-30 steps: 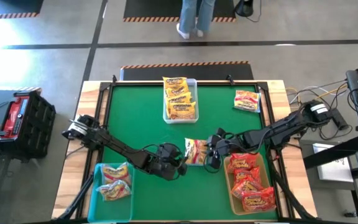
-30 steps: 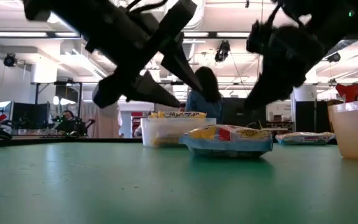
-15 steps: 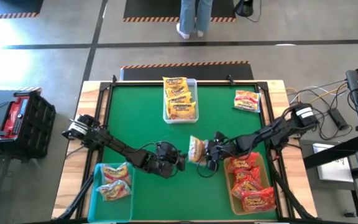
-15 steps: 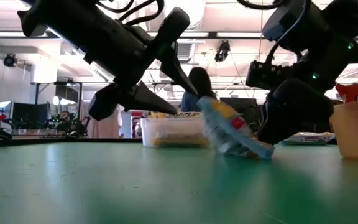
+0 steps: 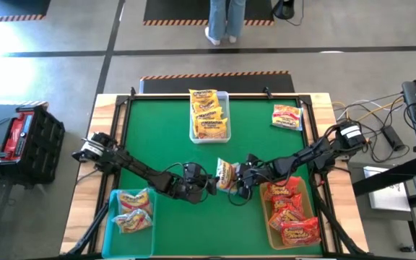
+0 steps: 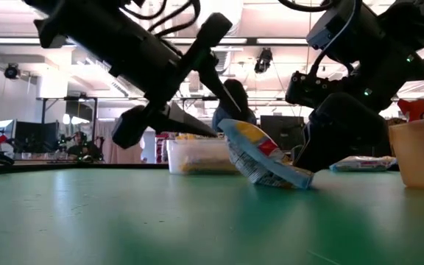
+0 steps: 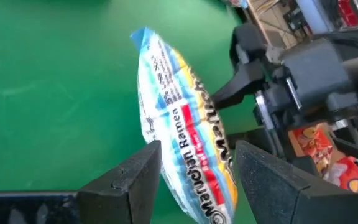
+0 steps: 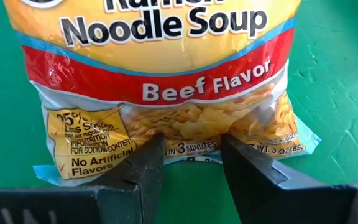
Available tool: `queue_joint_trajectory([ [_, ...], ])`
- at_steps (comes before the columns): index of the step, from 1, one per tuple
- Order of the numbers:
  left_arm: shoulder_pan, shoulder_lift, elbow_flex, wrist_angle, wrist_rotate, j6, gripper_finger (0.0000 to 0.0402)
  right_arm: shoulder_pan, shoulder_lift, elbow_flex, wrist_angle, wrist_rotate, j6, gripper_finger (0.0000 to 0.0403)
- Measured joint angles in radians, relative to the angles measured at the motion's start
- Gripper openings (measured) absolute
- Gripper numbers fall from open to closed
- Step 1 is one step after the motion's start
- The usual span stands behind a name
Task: Sort Maruchan noodles
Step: Put the bottom blue noodle pack into the blue bin
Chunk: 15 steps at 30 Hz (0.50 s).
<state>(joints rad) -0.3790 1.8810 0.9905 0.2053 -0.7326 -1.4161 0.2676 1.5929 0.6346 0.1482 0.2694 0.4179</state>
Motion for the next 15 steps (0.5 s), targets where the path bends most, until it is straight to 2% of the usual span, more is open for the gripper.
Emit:
queue_joint_trajectory([
  [9,0.037,0.065,0.046,-0.003,0.129,-0.084,0.0221,0.0,0.0,0.0,0.002,-0.008,-0.002,0.015],
  [15,0.056,0.082,0.101,-0.006,0.152,-0.039,0.0259,0.0,0.0,0.0,0.0,-0.014,-0.004,0.015],
])
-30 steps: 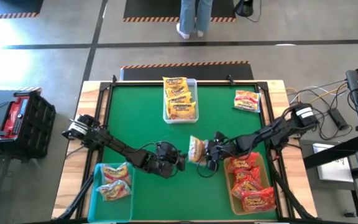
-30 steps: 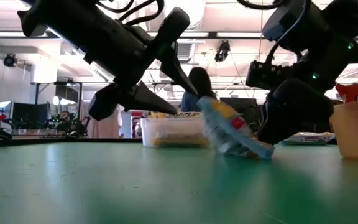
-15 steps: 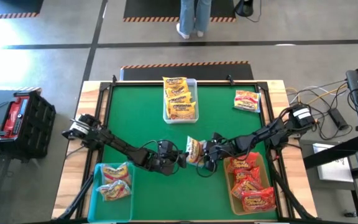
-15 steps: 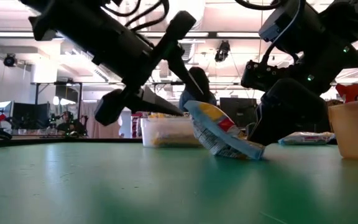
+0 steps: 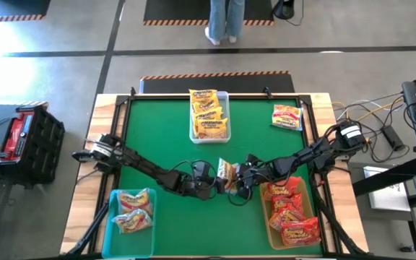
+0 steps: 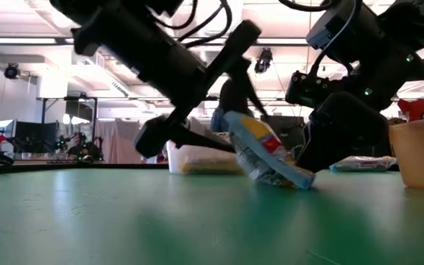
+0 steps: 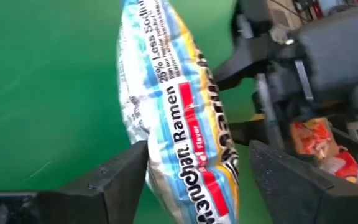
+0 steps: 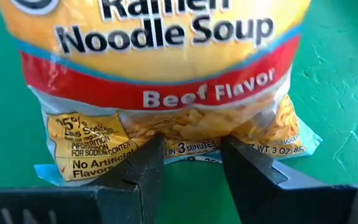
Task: Sort Maruchan noodles
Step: Put the bottom blue noodle pack into the blue bin
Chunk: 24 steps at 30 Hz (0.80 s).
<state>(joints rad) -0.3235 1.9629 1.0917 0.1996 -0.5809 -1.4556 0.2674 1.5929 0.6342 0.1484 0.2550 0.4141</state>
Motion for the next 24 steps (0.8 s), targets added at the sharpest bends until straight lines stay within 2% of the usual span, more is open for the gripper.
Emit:
queue_joint_trajectory([
  [5,0.024,0.0,0.042,-0.027,0.001,0.125,0.0285,-0.004,0.0,0.0,0.0,-0.004,-0.008,0.015],
  [10,0.053,0.007,0.056,-0.121,-0.001,0.117,0.0296,-0.006,0.0,0.0,0.0,-0.005,-0.013,0.015],
  [15,0.071,0.014,0.055,-0.113,0.032,0.116,0.0295,-0.006,0.0,0.0,0.0,-0.004,-0.013,0.015],
  [20,0.086,0.037,0.054,-0.107,0.13,0.127,0.0287,-0.006,0.0,0.0,0.001,0.001,-0.014,0.015],
  [24,0.093,0.047,0.054,-0.103,0.147,0.121,0.0272,-0.006,0.0,-0.001,0.004,0.003,-0.013,0.015],
])
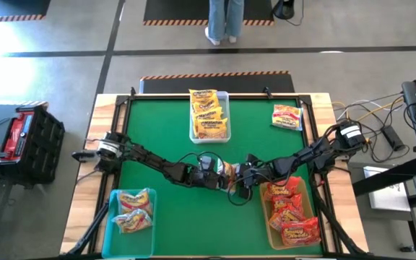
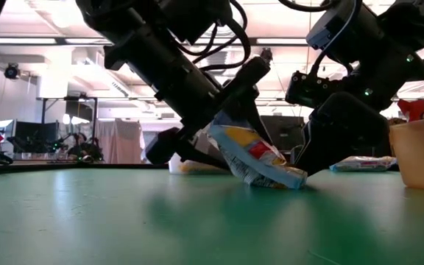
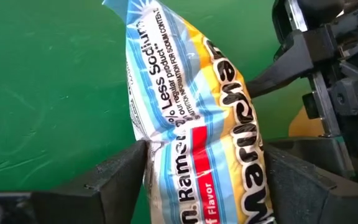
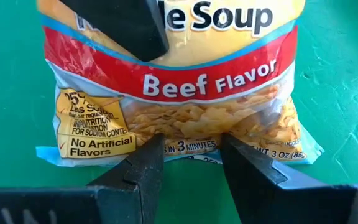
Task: Sort Maruchan noodles
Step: Put the bottom blue noodle pack into the blue bin
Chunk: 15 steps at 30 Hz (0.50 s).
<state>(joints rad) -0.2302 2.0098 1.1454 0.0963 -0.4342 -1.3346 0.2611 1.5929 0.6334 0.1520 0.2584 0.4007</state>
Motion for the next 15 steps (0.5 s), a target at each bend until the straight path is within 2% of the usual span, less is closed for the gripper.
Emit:
queue_joint_trajectory([
  [8,0.004,0.0,0.0,0.001,0.005,0.021,0.0196,0.0,-0.004,0.0,0.0,-0.005,0.0,0.015],
  [15,0.003,-0.001,0.0,-0.002,0.008,0.034,0.0133,0.0,-0.079,-0.002,-0.082,-0.042,-0.008,0.015],
])
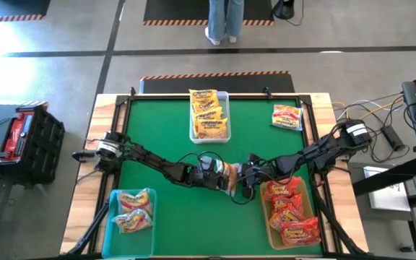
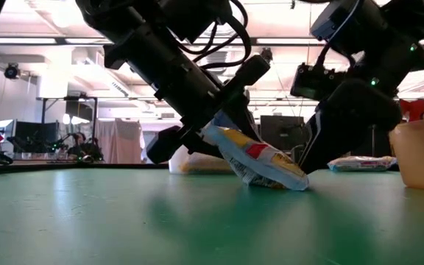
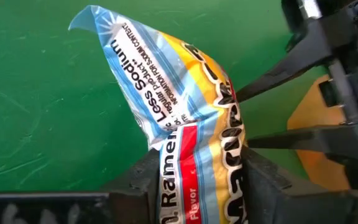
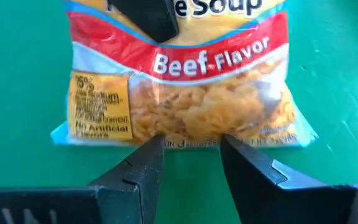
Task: Sort Maruchan noodles
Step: Put the bottom blue noodle pack into the blue bin
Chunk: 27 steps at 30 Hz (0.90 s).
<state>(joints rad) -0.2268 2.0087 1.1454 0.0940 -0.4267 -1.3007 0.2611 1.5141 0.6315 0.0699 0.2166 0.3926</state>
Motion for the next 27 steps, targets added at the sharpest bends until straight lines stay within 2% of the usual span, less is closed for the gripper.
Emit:
queue_joint_trajectory([
  [7,0.001,-0.01,0.0,-0.009,0.025,0.044,0.0119,0.0,-0.118,0.0,-0.09,0.003,-0.011,0.015],
  [15,0.001,-0.083,0.0,-0.025,0.27,0.336,0.0118,0.0,-0.22,0.0,-0.138,0.011,-0.056,0.015],
  [23,-0.01,-0.203,0.001,-0.116,0.442,0.441,0.0117,0.0,-0.216,-0.01,-0.179,0.011,-0.063,0.015],
  [27,-0.035,-0.295,0.001,-0.221,0.526,0.482,0.0117,0.0,-0.195,-0.015,-0.18,0.011,-0.063,0.015],
])
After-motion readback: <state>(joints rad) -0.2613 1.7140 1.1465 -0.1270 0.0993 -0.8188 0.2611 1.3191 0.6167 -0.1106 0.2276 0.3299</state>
